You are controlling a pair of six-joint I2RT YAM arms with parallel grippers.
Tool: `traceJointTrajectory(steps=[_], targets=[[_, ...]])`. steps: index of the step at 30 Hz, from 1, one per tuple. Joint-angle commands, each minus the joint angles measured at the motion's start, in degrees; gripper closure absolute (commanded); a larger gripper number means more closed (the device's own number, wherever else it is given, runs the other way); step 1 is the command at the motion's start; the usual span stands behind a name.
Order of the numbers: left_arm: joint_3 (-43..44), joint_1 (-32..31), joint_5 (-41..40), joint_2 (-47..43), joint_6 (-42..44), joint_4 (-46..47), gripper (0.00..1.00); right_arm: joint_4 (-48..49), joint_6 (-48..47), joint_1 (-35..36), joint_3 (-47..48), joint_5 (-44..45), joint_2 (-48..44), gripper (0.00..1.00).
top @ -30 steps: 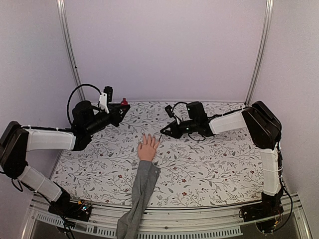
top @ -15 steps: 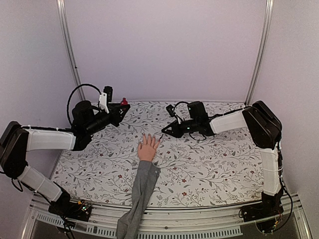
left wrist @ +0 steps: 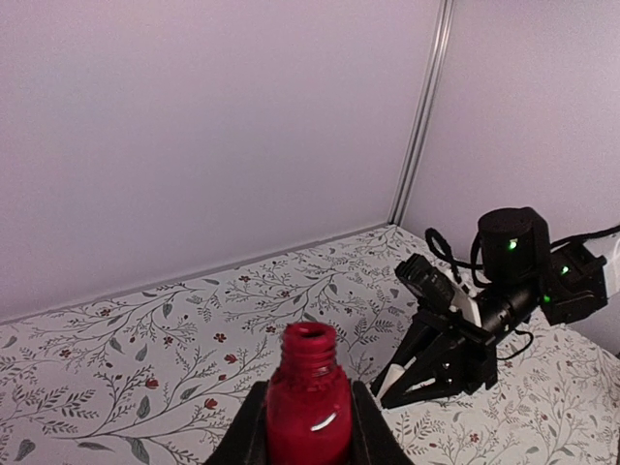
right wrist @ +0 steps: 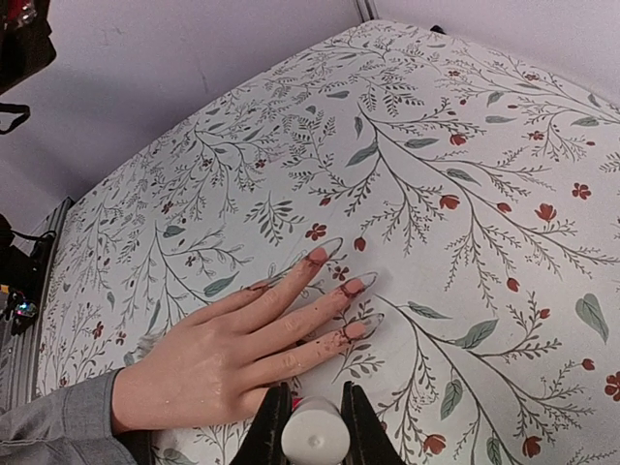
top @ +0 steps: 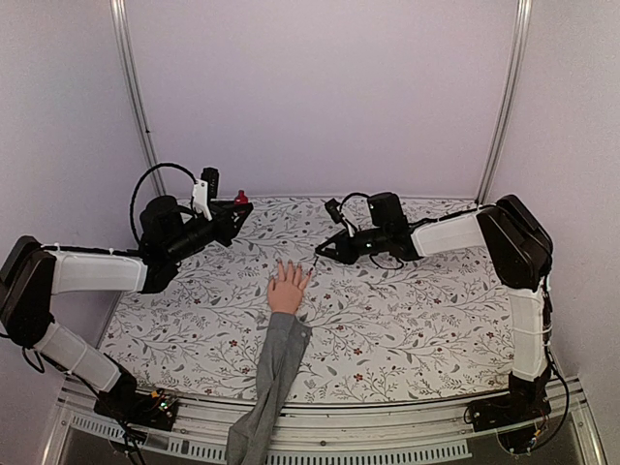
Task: Paint the nails
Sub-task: Paint the nail polish on the nail.
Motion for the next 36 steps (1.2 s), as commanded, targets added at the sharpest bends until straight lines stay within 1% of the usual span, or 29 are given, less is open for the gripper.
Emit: traceJointTrajectory(steps=[1, 10, 23, 36], targets=[[0.8, 0.8, -0.2, 0.2, 0.6, 1.7, 1.00, 2.2, -0.7, -0.2, 0.0, -4.3, -3.7, 1.00], [0.9, 0.8, -0.1, 0.5, 0.5, 1.8, 1.00, 2.0, -0.8, 0.9, 0.3, -7.1, -1.7, 1.00], [0.9, 0.8, -0.2, 0.4, 0.4, 1.7, 1.00, 0.4, -0.8, 1.4, 1.8, -5.4, 1.8, 1.00], [1.0, 0.8, -0.1, 0.6, 0.4, 1.8, 1.00, 0.4, -0.6, 1.4, 2.2, -3.7, 2.6, 1.00]])
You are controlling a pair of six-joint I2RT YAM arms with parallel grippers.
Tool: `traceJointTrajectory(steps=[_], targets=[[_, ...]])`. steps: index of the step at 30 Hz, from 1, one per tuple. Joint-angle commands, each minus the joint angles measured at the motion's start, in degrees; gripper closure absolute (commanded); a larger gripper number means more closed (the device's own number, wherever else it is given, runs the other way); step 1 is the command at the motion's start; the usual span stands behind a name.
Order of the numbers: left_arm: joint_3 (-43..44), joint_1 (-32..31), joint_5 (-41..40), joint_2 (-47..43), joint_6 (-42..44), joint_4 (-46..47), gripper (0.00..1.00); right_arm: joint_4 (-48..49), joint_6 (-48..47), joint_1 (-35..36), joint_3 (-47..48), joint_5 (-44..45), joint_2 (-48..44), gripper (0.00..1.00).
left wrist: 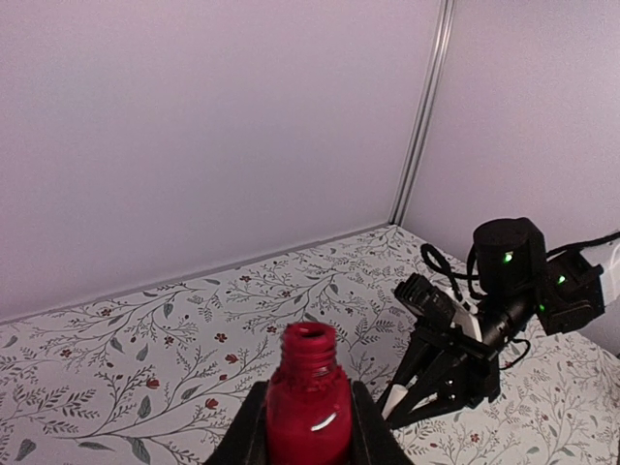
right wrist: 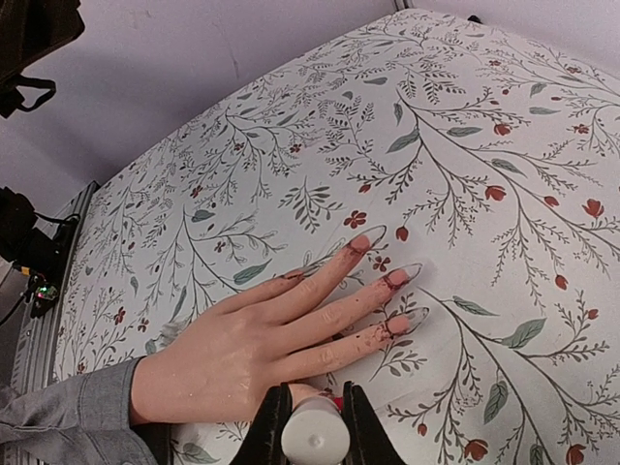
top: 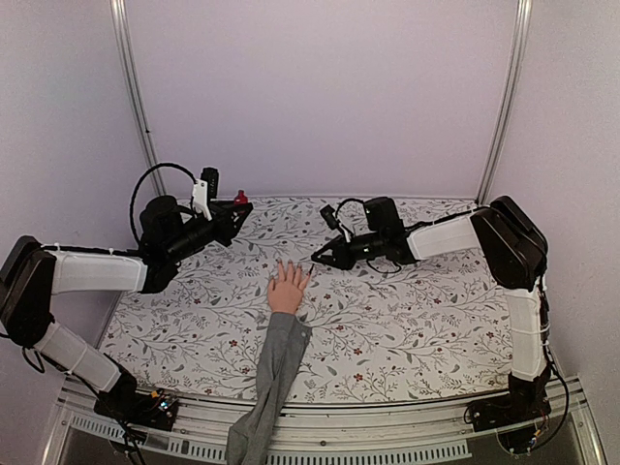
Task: Paint the nails
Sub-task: Paint the nail polish on the nail.
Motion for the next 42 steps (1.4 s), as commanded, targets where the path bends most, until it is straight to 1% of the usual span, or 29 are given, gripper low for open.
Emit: traceJointTrajectory(steps=[1, 39, 42], targets=[[1.0, 0.7, -0.1, 0.6, 0.4, 1.8, 1.00, 0.0, -0.4, 0.3, 2.0, 1.2, 1.5, 1.00], [0.9, 0.8, -0.4, 0.7, 0.4, 1.8, 1.00, -0.7, -0.6, 0.8, 2.1, 2.5, 2.3, 1.00], [1.0, 0.8, -0.4, 0.6, 0.3, 1.8, 1.00, -0.8, -2.3, 0.8, 2.1, 2.6, 2.2, 1.00]])
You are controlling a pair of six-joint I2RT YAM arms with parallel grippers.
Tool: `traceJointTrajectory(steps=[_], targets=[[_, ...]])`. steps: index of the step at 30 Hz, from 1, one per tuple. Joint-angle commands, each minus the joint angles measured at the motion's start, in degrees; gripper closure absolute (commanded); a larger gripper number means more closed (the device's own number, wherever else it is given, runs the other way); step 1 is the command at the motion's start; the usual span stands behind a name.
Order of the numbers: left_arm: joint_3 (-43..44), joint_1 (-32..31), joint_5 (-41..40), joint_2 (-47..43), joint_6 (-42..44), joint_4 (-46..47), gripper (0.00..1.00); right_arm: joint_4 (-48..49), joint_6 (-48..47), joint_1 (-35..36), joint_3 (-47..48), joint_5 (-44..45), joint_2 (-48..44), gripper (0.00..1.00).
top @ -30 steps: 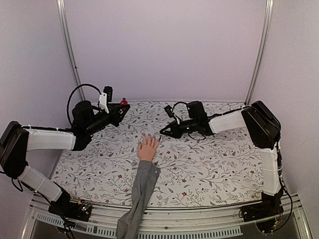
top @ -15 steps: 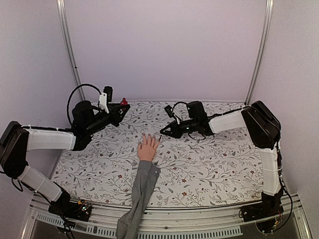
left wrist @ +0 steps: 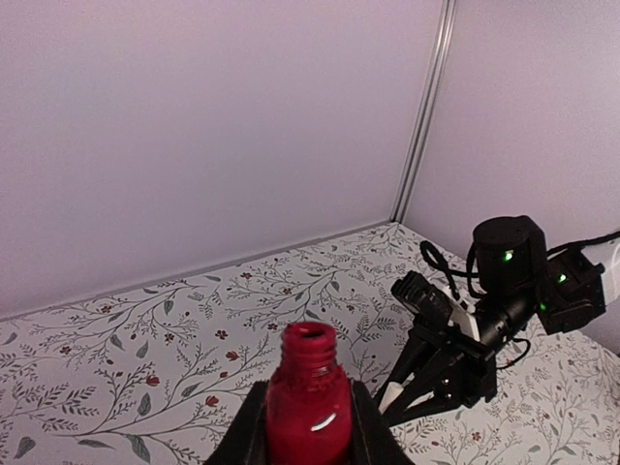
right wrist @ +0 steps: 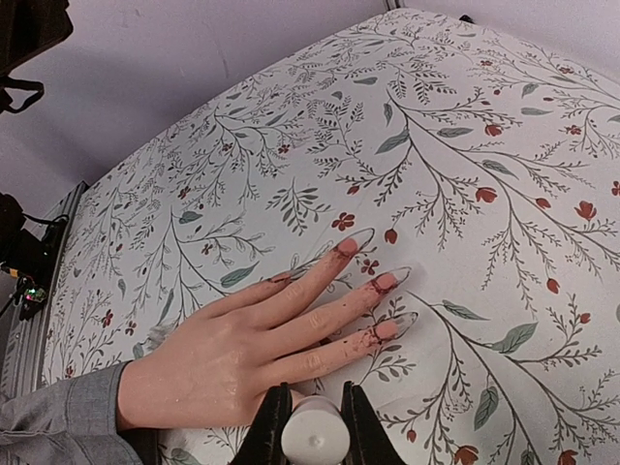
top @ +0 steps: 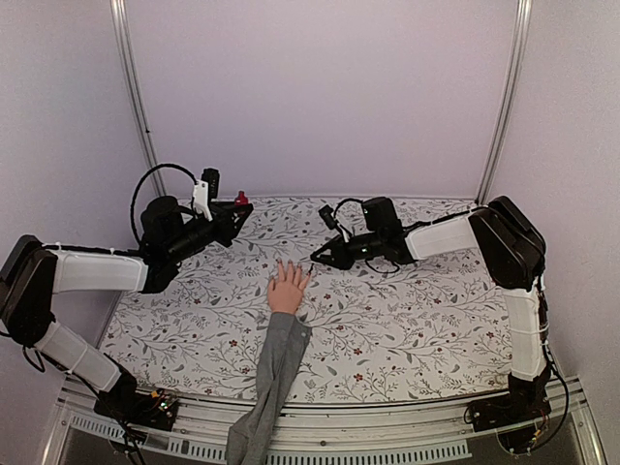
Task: Paint the nails
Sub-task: Paint the nail polish on the nail.
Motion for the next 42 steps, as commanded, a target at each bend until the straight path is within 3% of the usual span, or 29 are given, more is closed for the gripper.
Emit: traceJointTrajectory(steps=[1, 42], targets=[[1.0, 0.7, -0.3, 0.2, 0.4, 1.8, 1.00, -0.4, -2.2, 0.6, 1.0, 0.9, 1.5, 1.00], [1.2, 0.7, -0.2, 0.6, 0.3, 1.8, 1.00, -0.5, -3.4, 1.0, 0.3, 3.9, 0.4, 1.00]])
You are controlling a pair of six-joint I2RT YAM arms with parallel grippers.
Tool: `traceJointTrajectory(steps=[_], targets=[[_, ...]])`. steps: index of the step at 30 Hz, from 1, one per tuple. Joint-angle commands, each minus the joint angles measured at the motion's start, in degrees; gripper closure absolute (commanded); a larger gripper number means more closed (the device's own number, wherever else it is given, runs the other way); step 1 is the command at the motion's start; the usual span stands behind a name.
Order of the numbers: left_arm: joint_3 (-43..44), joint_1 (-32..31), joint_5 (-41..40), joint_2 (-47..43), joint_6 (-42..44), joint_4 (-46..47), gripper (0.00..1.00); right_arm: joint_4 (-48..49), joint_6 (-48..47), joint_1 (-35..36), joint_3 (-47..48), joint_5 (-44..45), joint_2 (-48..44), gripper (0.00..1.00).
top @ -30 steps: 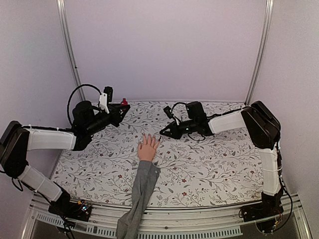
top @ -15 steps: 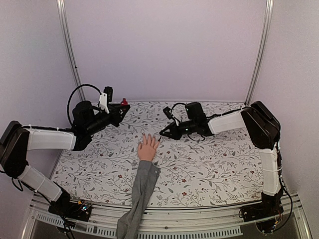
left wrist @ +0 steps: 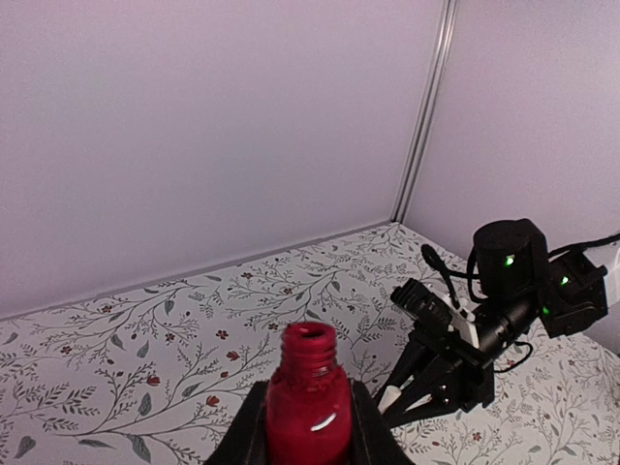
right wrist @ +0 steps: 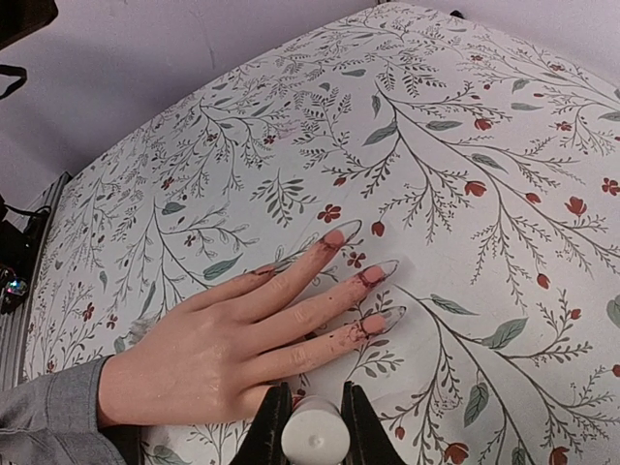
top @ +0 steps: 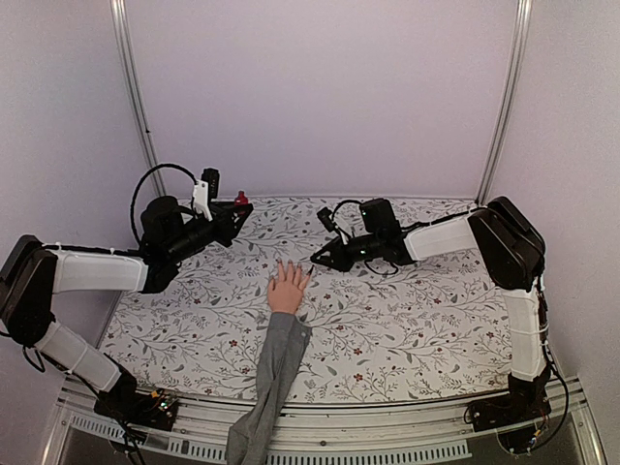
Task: Paint the nails
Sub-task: Paint the nail polish on the nail.
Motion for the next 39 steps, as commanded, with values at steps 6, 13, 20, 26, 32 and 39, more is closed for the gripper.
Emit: traceJointTrajectory(steps=[6, 13, 20, 26, 32, 39], targets=[[1.2, 0.8, -0.2, 0.5, 0.3, 1.9, 1.00, 1.0, -0.4, 0.1, 0.1, 1.8, 0.2, 1.00], [1.2, 0.9, -0.1, 0.6, 0.2, 1.9, 1.00, 1.5, 0.3, -0.5, -0.2, 1.6, -0.2, 1.00], [1.1, 0.8, -0.2, 0.5, 0.2, 1.9, 1.00, 1.6, 0.4, -1.0, -0.6, 2.2, -0.9, 1.00], [1.1, 0.8, -0.4, 0.4, 0.3, 1.9, 1.00, 1.2, 0.1, -1.6, -0.6, 2.9, -1.4, 1.00], [1.0, 0.9, -0.5, 0.4, 0.3, 1.9, 1.00, 0.3, -0.6, -2.2, -0.4, 3.6, -2.8, 1.00], [0.8, 0.9, -0.6, 0.1, 0.3, 1.8, 1.00, -0.2, -2.6, -2.4, -1.0, 3.0, -6.4, 1.00]])
